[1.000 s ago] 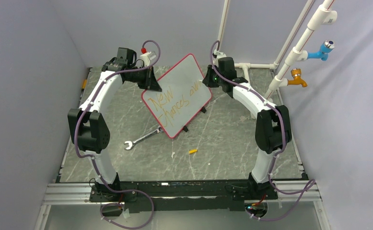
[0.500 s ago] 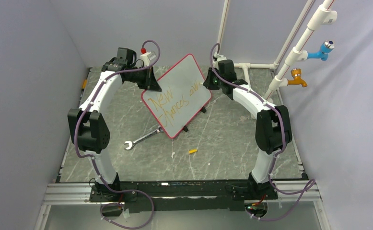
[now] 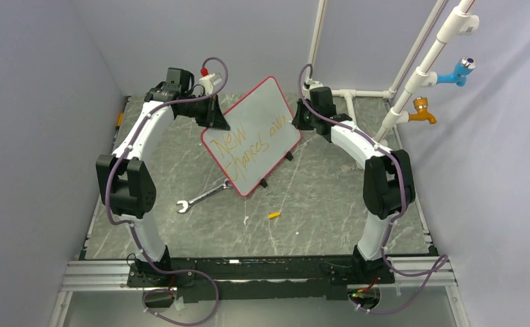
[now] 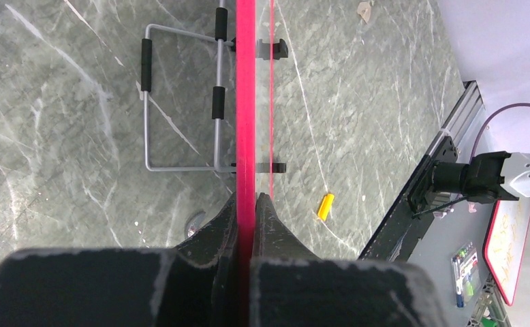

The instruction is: Write a sentence on the whiteboard

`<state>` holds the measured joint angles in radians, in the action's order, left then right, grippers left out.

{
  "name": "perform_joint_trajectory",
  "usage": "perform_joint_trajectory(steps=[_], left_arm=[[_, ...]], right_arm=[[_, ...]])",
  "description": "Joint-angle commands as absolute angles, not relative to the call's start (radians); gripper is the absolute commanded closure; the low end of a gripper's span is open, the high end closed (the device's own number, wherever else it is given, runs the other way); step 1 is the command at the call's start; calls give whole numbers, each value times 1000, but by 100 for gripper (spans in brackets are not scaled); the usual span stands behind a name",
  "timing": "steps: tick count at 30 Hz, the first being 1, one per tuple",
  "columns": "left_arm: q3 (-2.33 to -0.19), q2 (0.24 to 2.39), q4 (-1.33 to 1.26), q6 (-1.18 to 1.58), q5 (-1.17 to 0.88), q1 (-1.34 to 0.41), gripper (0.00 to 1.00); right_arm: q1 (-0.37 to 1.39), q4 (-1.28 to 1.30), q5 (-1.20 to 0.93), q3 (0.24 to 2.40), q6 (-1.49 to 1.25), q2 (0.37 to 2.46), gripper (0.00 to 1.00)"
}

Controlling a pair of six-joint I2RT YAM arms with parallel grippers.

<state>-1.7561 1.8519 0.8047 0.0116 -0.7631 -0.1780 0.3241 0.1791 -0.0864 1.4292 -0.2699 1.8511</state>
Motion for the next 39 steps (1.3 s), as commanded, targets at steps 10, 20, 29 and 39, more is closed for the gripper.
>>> perform_joint_trajectory(steps=[10,20,29,39], left_arm=[[-1729,1834,838,-102,-667,-201,100],[-1730,1836,838,-101,-668,-201,100],[-1730,1836,838,-102,-669,-201,100],[-1733,1838,839,-101,-670,-201,100]], right_arm=[[327,172,-77,1523,-270,1825,100],[325,174,-79,1573,-277,1860,100],[325,142,-103,1476,-296,1859,100],[325,143,-99,1425,-299,1834,100]])
